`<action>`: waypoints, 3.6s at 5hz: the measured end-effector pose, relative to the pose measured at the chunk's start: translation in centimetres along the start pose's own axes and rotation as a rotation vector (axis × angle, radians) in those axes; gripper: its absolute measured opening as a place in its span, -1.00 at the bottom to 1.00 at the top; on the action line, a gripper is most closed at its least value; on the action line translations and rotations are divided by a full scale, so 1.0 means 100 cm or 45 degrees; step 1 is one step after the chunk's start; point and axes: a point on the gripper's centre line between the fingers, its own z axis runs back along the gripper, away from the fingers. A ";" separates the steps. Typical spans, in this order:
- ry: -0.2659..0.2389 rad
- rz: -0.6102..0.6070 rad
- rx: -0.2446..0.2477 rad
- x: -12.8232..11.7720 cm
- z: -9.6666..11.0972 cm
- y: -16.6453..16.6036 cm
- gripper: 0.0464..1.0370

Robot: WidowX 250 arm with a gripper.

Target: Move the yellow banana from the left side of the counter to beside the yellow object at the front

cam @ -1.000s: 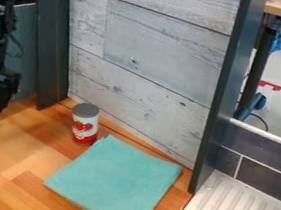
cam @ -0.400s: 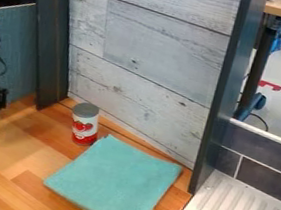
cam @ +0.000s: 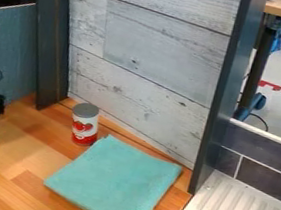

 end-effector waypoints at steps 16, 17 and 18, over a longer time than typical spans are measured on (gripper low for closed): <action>0.101 1.004 -0.065 -0.148 -0.019 -0.099 0.12; 0.104 1.029 -0.070 -0.150 -0.020 -0.100 0.11; 0.122 1.028 -0.071 -0.152 -0.019 -0.101 0.22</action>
